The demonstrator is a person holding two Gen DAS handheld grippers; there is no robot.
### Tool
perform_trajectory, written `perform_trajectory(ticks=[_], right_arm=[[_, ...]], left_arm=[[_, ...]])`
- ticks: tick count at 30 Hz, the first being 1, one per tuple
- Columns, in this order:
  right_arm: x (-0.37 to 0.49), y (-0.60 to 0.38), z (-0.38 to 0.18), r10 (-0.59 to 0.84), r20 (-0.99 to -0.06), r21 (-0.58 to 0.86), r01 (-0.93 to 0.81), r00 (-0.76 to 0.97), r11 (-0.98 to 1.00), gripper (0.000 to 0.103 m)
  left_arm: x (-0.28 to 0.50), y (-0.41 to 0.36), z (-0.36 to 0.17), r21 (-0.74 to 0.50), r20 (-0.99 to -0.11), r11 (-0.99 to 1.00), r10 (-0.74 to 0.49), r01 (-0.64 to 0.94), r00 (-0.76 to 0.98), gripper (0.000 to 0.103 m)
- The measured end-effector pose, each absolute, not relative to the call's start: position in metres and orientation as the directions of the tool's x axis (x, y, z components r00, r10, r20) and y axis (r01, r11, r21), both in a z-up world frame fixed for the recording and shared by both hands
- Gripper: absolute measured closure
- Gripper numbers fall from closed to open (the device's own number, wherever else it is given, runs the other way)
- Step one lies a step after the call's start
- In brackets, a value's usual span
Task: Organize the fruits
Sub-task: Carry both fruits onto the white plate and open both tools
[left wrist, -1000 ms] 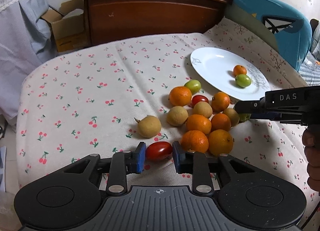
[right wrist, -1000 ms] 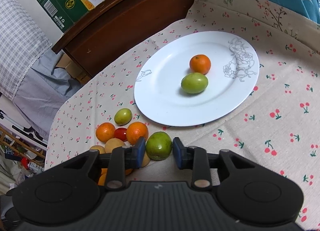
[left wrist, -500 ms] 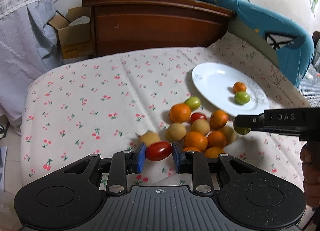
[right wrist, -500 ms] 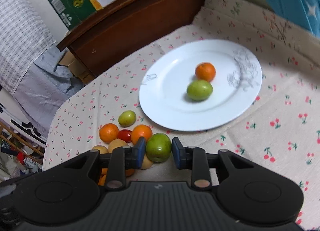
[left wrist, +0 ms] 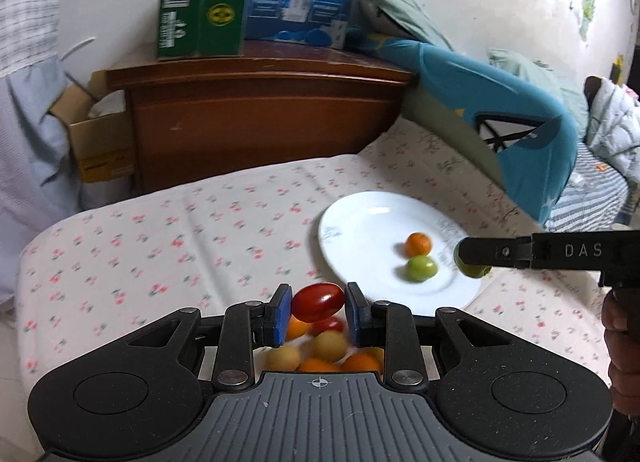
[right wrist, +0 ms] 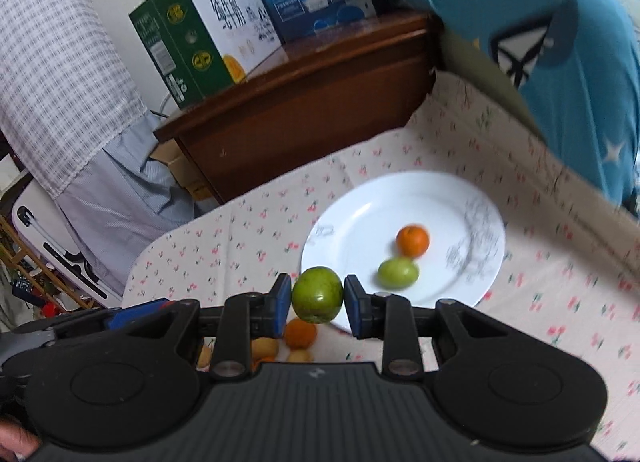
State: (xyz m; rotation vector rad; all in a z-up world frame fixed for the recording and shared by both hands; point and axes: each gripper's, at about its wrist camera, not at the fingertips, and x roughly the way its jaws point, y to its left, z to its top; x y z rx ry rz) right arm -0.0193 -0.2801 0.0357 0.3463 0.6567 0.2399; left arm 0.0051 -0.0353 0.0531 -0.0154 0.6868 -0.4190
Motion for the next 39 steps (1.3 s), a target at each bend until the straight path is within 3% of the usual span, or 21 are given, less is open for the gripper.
perform_trajectory(ticks=[11, 24, 34, 39], right_arm=[[0.008, -0.330, 0.022, 0.275, -0.612, 0.481, 0.073, 0.742, 0.874, 0.074], [0.027, -0.338, -0.004, 0.257, -0.685, 0.509, 0.195, 0.682, 0.838, 0.074], [0.040, -0.335, -0.013, 0.231, -0.704, 0.495, 0.231, 0.672, 0.838, 0.074], [0.041, -0.332, -0.008, 0.217, -0.685, 0.481, 0.208, 0.696, 0.852, 0.072]], left_arm=[[0.042, -0.071, 0.044, -0.210, -0.636, 0.866, -0.473, 0.453, 0.610, 0.077], [0.078, -0.101, 0.021, -0.199, -0.685, 0.852, -0.475, 0.485, 0.553, 0.077], [0.094, -0.119, 0.009, -0.192, -0.703, 0.849, -0.469, 0.492, 0.534, 0.077], [0.095, -0.119, 0.014, -0.205, -0.695, 0.852, -0.473, 0.482, 0.541, 0.070]])
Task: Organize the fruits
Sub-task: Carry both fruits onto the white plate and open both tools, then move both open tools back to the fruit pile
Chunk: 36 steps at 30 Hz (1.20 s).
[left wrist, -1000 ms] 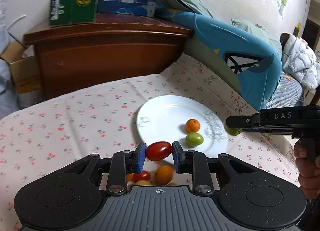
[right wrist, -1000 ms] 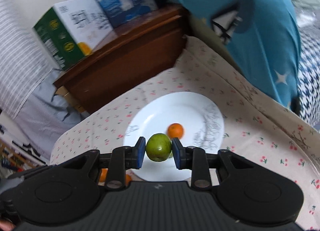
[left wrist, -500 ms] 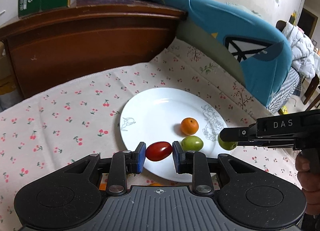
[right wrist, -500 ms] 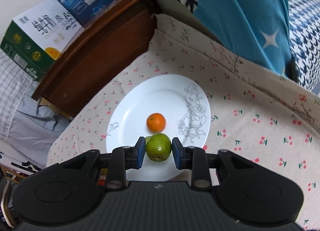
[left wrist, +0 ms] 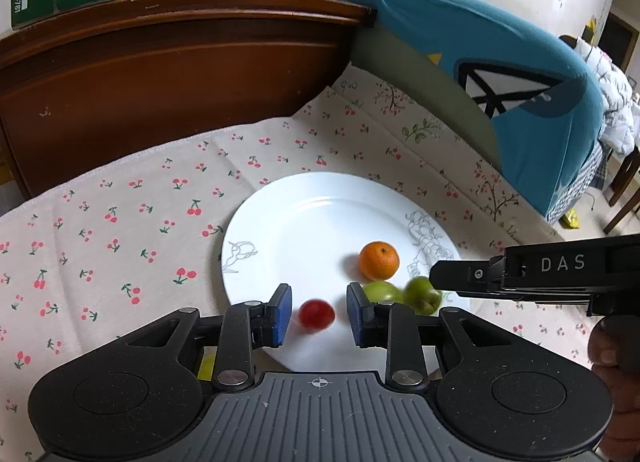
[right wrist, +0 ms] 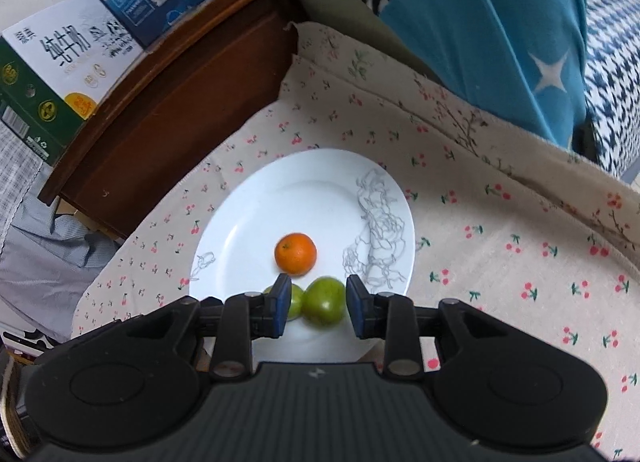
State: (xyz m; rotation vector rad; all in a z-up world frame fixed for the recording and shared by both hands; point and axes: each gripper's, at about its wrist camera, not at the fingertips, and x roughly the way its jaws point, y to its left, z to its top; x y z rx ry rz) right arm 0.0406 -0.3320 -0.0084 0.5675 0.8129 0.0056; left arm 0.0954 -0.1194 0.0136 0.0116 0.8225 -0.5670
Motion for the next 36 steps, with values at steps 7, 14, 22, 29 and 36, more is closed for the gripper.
perform_trajectory(ticks=[7, 14, 22, 29, 36], right_arm=[[0.036, -0.328, 0.004, 0.213, -0.644, 0.459, 0.148, 0.735, 0.876, 0.071], [0.025, -0.314, 0.011, 0.224, -0.629, 0.419, 0.081, 0.744, 0.904, 0.070], [0.009, -0.295, 0.016, 0.267, -0.630, 0.382, -0.009, 0.729, 0.924, 0.069], [-0.005, -0.280, 0.019, 0.304, -0.630, 0.365, -0.073, 0.714, 0.928, 0.069], [-0.019, -0.261, 0.016, 0.339, -0.639, 0.352, -0.130, 0.691, 0.927, 0.069]], left_arm=[[0.089, -0.111, 0.044, -0.170, -0.652, 0.872, -0.449, 0.459, 0.611, 0.029], [0.081, -0.089, 0.063, -0.145, -0.651, 0.899, -0.401, 0.413, 0.645, 0.023], [0.068, -0.057, 0.068, -0.150, -0.674, 0.921, -0.361, 0.359, 0.645, 0.023], [0.058, -0.029, 0.067, -0.131, -0.693, 0.947, -0.300, 0.294, 0.656, 0.023], [0.051, -0.005, 0.061, -0.134, -0.715, 0.958, -0.270, 0.253, 0.645, 0.023]])
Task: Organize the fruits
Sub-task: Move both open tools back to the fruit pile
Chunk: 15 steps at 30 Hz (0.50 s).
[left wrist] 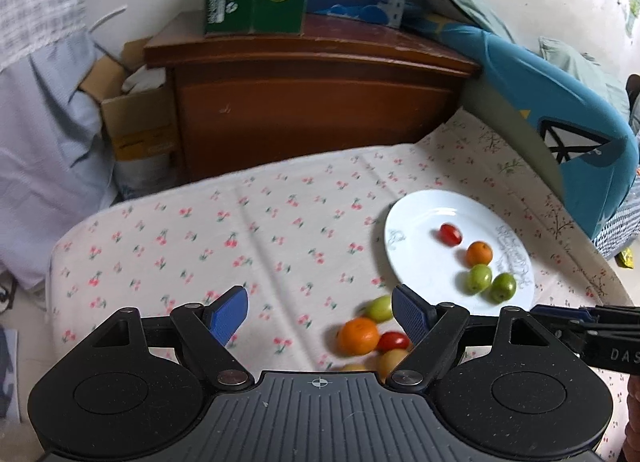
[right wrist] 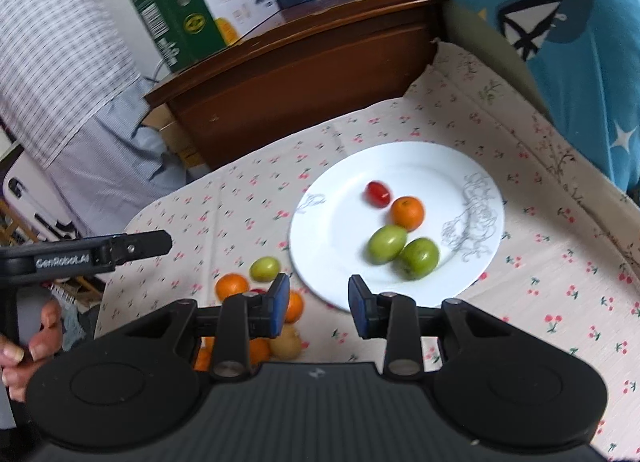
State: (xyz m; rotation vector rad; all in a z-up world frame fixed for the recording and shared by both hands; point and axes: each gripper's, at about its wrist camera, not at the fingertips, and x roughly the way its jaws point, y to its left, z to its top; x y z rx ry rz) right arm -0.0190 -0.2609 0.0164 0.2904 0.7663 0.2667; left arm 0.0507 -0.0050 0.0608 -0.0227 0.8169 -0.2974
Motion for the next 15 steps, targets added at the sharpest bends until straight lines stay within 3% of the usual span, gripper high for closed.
perform_trajectory(ticks=[15], right_arm=[[-0.041, -0.231, -0.001, 0.379, -0.667, 0.330, -0.202, 0.641, 0.922, 0.069]], left_arm=[[0.033, 0.010, 0.032, -0.093, -0.773, 0.964, -0.227, 0.248, 0.593, 0.022]])
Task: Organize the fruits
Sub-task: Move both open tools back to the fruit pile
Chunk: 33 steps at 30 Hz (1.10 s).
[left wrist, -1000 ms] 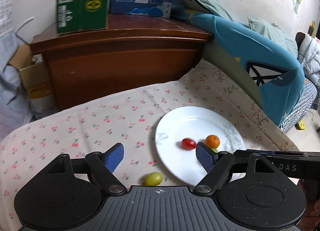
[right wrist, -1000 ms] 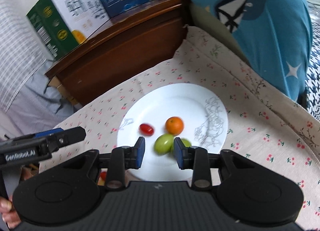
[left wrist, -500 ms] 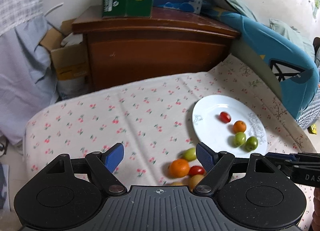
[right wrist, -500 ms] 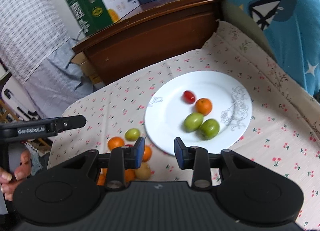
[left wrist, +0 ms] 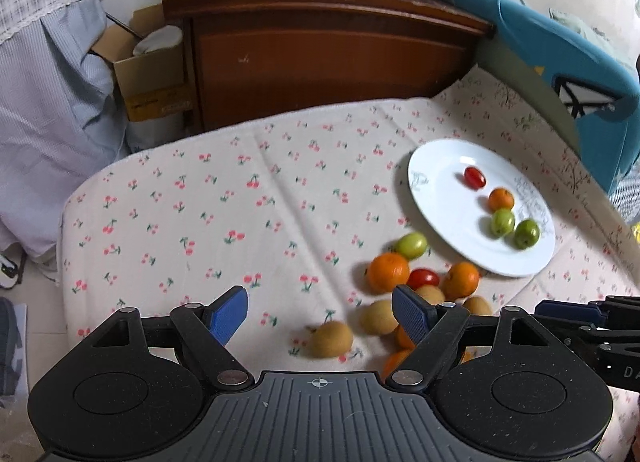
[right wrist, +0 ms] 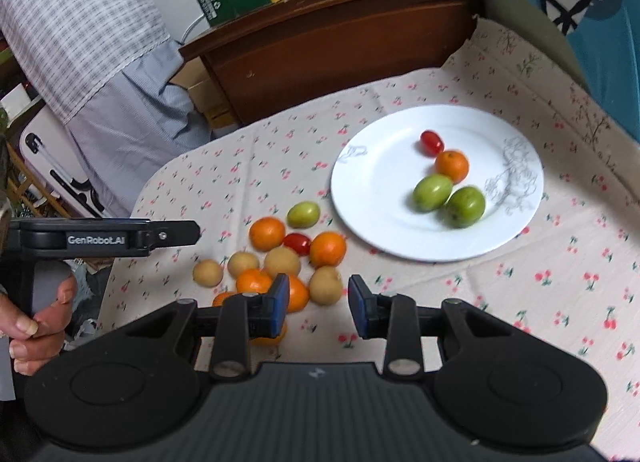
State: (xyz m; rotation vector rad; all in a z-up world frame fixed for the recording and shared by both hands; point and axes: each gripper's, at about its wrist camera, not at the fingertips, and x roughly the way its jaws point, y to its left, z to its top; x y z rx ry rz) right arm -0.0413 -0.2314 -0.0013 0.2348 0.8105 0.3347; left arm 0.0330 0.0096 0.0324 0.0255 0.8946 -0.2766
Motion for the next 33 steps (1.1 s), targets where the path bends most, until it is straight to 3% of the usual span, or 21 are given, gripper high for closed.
perform_trajectory(ticks=[23, 33], right_arm=[[-0.048, -0.175, -0.035, 0.373, -0.720, 0.203, -0.338, 0.585, 0.919, 0.067], [-0.045, -0.167, -0.040, 0.366, -0.715, 0.171, -0.359, 0.596, 0.918, 0.067]], left_arm=[[0.028, 0.011, 0.000, -0.056, -0.803, 0.946, -0.232, 0.318, 0.549, 0.026], [0.030, 0.002, -0.008, -0.041, -0.802, 0.931, -0.247, 0.362, 0.544, 0.041]])
